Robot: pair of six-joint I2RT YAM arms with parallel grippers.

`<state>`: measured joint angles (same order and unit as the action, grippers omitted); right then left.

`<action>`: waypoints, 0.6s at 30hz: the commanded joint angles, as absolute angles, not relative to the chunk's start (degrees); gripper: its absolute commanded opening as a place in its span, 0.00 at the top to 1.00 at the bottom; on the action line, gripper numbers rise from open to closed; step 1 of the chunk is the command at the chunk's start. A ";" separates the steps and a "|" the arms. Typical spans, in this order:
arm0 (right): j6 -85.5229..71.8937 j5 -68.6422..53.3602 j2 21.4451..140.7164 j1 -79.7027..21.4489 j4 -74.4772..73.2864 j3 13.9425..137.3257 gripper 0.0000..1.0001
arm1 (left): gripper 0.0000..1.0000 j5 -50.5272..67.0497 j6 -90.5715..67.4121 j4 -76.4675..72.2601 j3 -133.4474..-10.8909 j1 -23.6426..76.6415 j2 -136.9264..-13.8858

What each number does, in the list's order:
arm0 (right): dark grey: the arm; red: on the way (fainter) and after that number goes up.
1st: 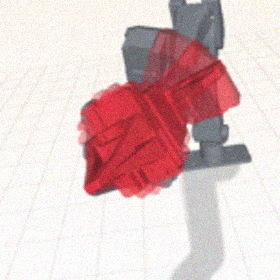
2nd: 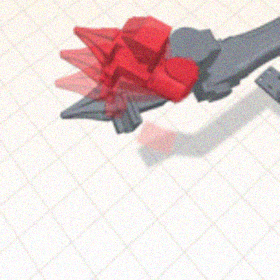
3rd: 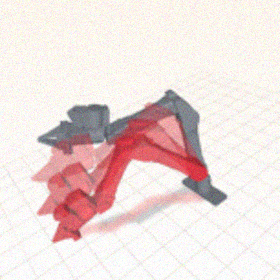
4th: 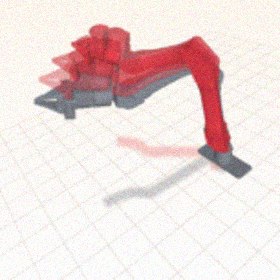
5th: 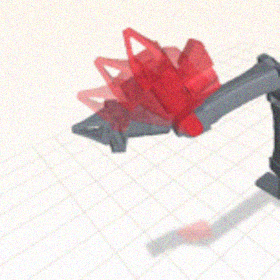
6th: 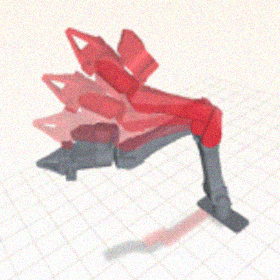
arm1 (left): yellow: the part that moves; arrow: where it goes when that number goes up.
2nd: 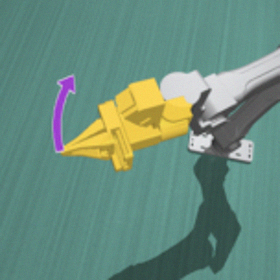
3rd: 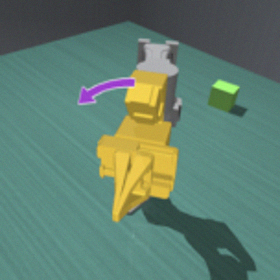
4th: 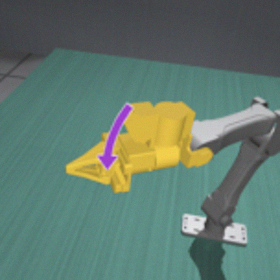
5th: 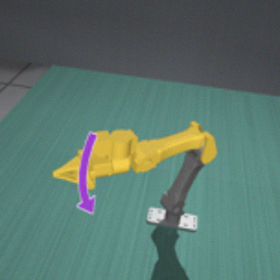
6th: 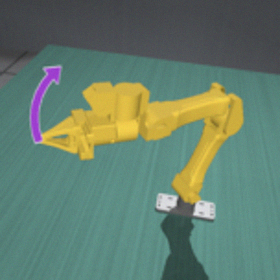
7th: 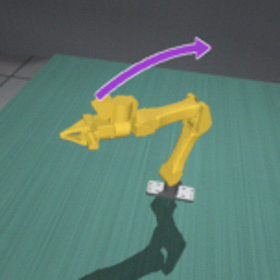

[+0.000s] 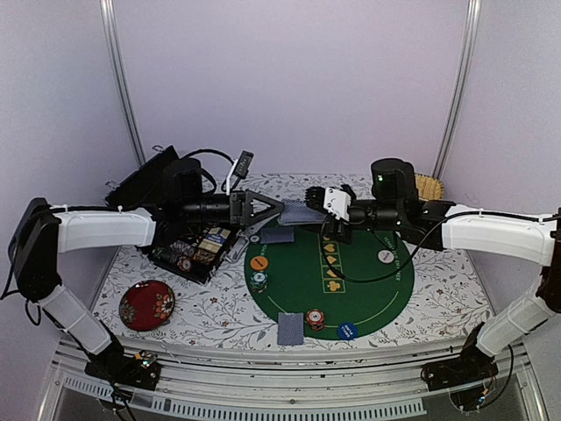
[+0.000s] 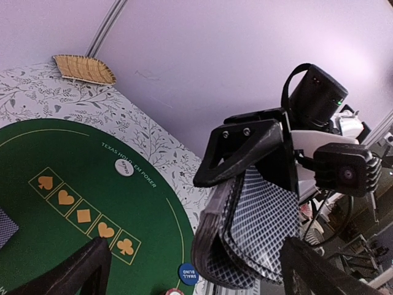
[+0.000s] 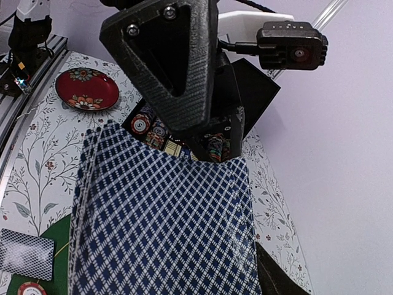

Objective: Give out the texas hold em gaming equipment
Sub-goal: Pick up the poker card from the face-down deck piles.

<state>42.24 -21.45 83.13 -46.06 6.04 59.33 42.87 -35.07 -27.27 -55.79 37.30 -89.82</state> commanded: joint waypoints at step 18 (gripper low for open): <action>43.29 -21.23 86.19 -46.69 7.65 63.36 0.53 | 0.61 48.07 -37.05 -33.12 -57.18 39.87 -94.04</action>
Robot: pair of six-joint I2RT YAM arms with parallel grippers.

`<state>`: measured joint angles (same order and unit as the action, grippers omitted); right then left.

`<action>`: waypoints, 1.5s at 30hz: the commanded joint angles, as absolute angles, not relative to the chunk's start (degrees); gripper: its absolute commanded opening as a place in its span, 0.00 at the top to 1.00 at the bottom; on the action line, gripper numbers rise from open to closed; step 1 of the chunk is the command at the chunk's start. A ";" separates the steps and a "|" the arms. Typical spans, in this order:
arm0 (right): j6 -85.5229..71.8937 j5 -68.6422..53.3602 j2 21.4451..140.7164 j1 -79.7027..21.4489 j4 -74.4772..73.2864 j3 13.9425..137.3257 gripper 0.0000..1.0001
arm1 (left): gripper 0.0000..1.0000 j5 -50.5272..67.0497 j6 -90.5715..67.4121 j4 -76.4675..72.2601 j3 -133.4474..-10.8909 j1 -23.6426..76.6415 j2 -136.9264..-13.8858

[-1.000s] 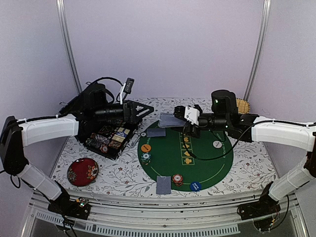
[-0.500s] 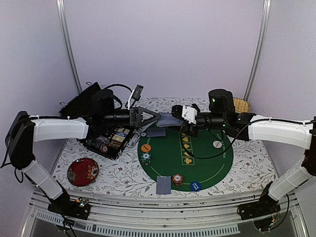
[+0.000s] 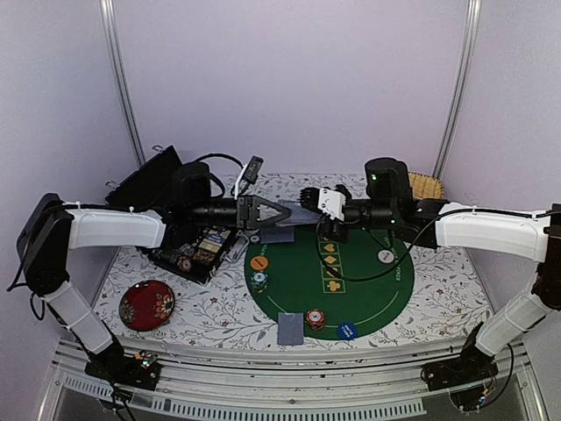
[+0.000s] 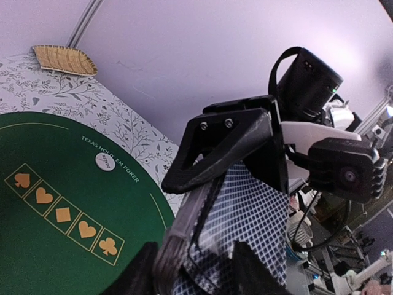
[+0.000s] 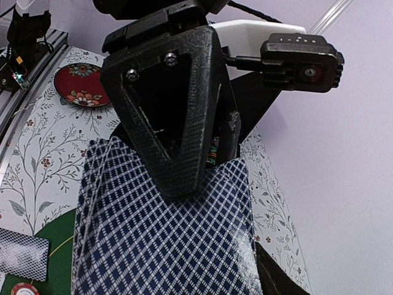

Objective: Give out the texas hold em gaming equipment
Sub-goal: Pick up the poker card from the face-down deck piles.

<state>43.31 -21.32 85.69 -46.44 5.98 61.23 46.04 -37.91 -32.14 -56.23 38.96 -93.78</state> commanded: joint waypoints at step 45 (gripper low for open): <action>45.53 -15.70 88.42 -48.18 5.47 64.54 0.45 | 1.00 45.33 -33.55 -31.03 -54.77 39.99 -90.24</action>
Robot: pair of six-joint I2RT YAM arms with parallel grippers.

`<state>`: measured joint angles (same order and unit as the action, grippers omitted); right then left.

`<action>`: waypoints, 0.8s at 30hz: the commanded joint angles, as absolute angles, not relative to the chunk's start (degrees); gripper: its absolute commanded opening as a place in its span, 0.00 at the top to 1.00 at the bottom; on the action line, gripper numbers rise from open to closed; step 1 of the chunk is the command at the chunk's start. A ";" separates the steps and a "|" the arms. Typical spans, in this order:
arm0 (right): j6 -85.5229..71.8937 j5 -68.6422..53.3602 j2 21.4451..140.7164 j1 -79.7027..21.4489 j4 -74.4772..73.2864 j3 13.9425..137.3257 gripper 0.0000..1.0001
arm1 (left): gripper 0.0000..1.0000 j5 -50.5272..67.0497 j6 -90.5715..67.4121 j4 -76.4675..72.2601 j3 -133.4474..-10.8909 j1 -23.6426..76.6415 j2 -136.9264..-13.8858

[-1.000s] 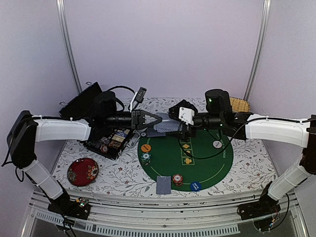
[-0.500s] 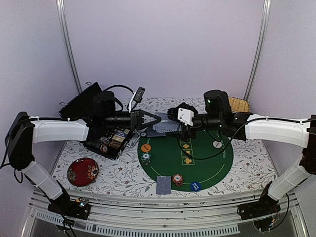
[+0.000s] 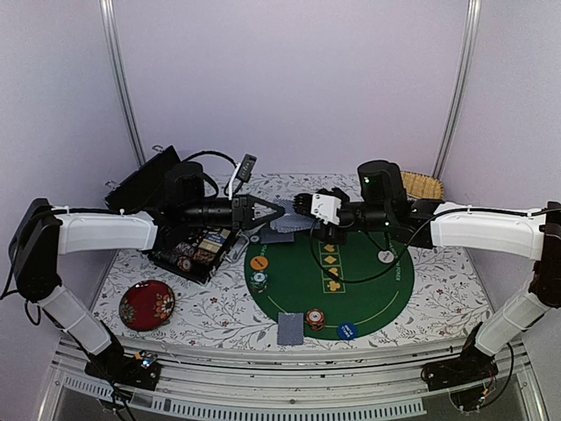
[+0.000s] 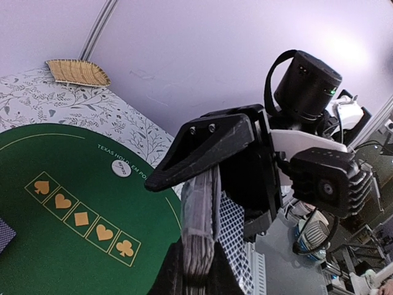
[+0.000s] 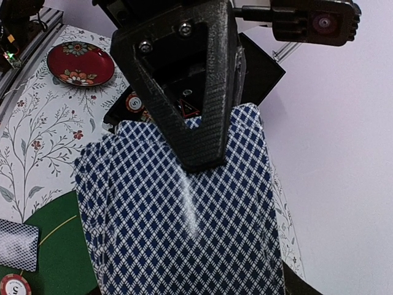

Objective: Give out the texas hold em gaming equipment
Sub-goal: Pick up the poker card from the face-down deck piles.

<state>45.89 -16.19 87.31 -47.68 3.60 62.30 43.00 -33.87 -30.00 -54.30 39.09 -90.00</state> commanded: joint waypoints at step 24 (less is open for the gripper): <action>44.91 -13.63 88.14 -48.37 6.15 64.04 0.49 | 0.72 28.39 -19.66 -9.78 -60.00 41.27 -85.62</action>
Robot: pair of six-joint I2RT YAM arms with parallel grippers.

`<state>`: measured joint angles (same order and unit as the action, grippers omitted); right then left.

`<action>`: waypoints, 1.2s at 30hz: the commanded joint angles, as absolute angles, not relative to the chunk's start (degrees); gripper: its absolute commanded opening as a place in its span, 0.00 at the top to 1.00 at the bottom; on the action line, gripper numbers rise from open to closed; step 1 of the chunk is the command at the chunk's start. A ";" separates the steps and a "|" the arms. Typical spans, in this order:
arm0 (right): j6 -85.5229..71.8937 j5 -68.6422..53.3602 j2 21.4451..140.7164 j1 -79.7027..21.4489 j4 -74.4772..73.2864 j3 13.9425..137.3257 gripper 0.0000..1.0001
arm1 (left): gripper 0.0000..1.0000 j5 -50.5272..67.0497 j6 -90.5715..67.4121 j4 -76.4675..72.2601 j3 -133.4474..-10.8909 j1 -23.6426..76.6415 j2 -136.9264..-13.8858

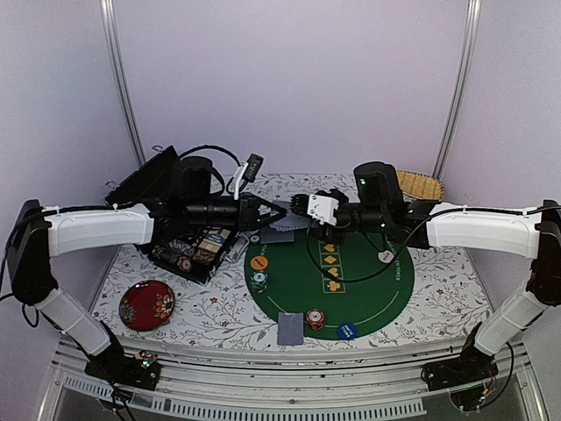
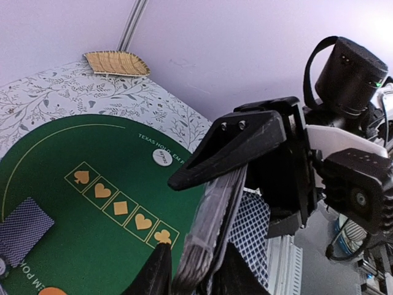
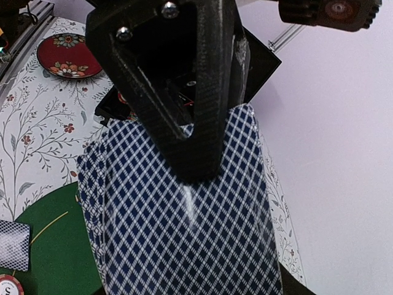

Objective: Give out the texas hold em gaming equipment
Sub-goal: Pick up the poker card from the face-down deck piles.

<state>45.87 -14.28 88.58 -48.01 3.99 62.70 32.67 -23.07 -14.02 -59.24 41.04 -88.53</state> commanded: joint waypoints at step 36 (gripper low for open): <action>44.91 -13.29 88.24 -48.39 6.16 63.94 0.50 | 0.68 23.75 -18.99 -4.39 -59.25 41.85 -80.11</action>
